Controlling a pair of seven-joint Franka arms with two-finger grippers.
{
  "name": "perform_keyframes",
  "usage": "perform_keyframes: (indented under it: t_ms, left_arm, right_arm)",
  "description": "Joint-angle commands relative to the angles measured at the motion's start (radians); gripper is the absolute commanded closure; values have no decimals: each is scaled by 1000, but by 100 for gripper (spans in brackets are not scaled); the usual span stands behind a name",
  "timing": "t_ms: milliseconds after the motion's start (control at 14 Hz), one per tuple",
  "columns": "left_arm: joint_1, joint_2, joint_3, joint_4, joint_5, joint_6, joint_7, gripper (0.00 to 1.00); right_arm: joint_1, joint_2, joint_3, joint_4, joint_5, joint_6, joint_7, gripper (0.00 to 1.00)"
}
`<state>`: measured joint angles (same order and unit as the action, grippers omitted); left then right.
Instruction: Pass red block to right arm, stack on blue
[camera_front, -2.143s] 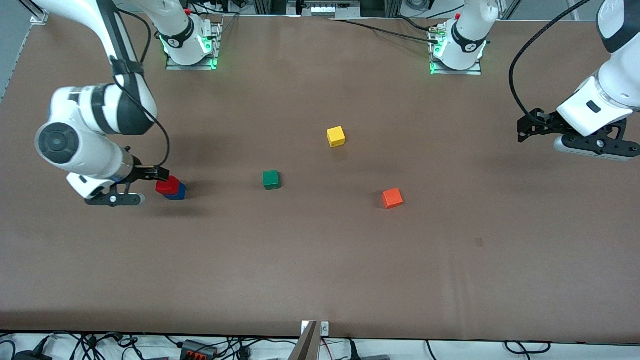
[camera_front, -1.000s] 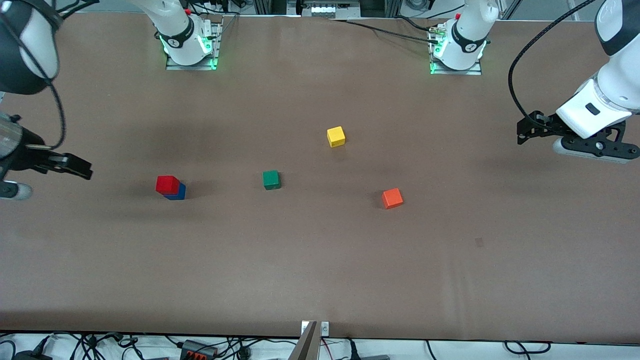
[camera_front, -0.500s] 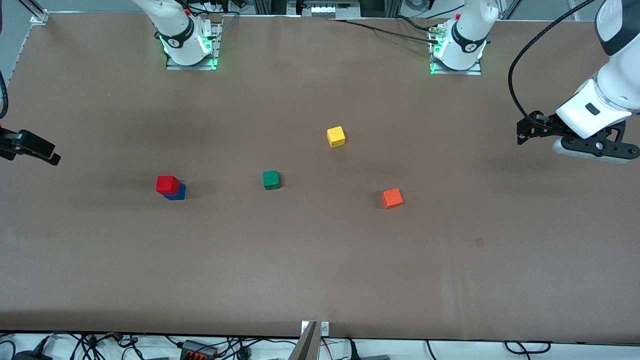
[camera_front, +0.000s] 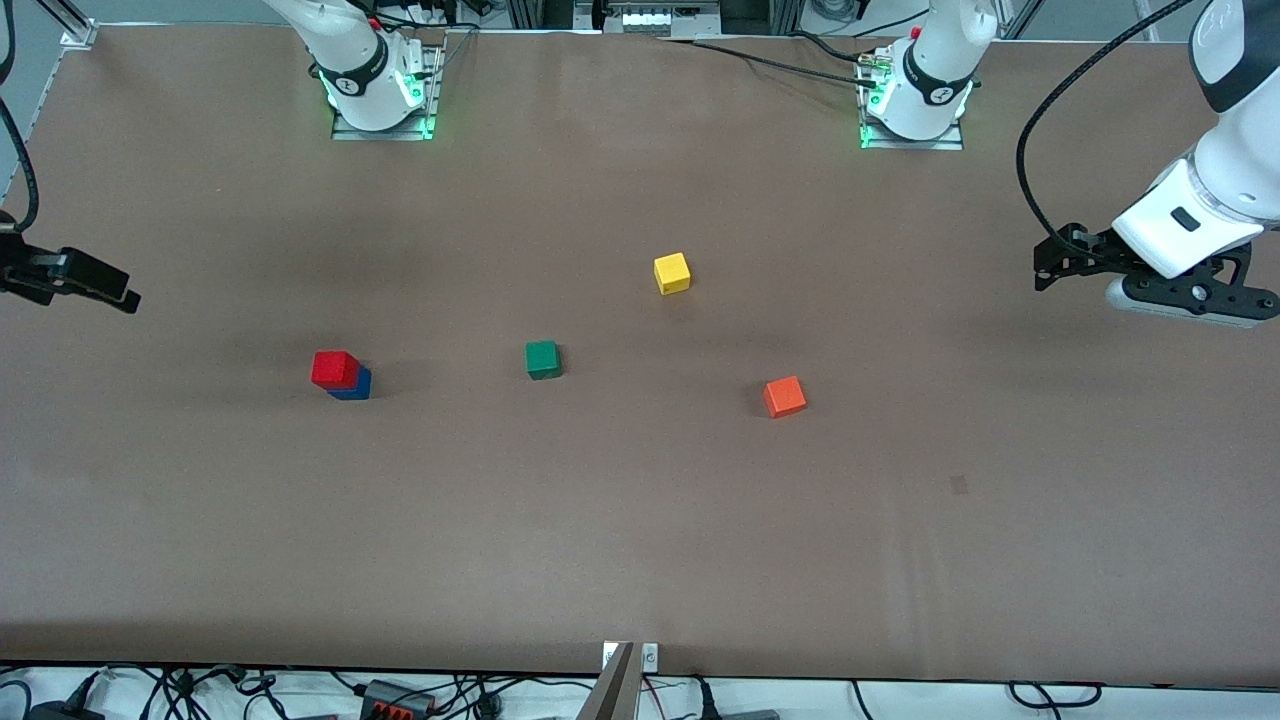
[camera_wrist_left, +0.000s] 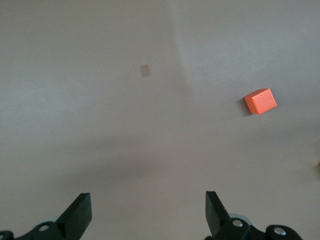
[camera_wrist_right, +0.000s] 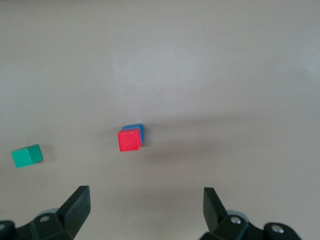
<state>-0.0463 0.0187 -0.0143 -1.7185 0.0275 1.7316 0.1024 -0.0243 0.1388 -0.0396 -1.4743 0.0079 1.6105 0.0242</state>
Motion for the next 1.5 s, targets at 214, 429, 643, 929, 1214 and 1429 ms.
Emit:
perform_keyframes:
  t_ms: [214, 429, 643, 929, 1214, 1429]
  left_arm:
    - [-3, 6, 2, 17, -5, 0, 2, 0]
    - [-3, 6, 2, 17, -5, 2, 3, 0]
    - [-3, 6, 2, 17, -5, 0, 3, 0]
    - [-3, 6, 2, 17, -5, 0, 3, 0]
    - [-3, 6, 2, 19, -5, 2, 3, 0]
    - [-3, 6, 2, 19, -3, 2, 2, 0]
  right_arm:
    - [-17, -131, 20, -173, -20, 54, -39, 0]
    - [-14, -148, 20, -196, -29, 62, -53, 0]
    - [-12, -153, 20, -201, -28, 55, -47, 0]
    - [-12, -154, 20, -199, -28, 77, -41, 0]
    - [-6, -153, 21, -201, -28, 89, -44, 0]
    - [-8, -151, 21, -199, -28, 89, -47, 0]
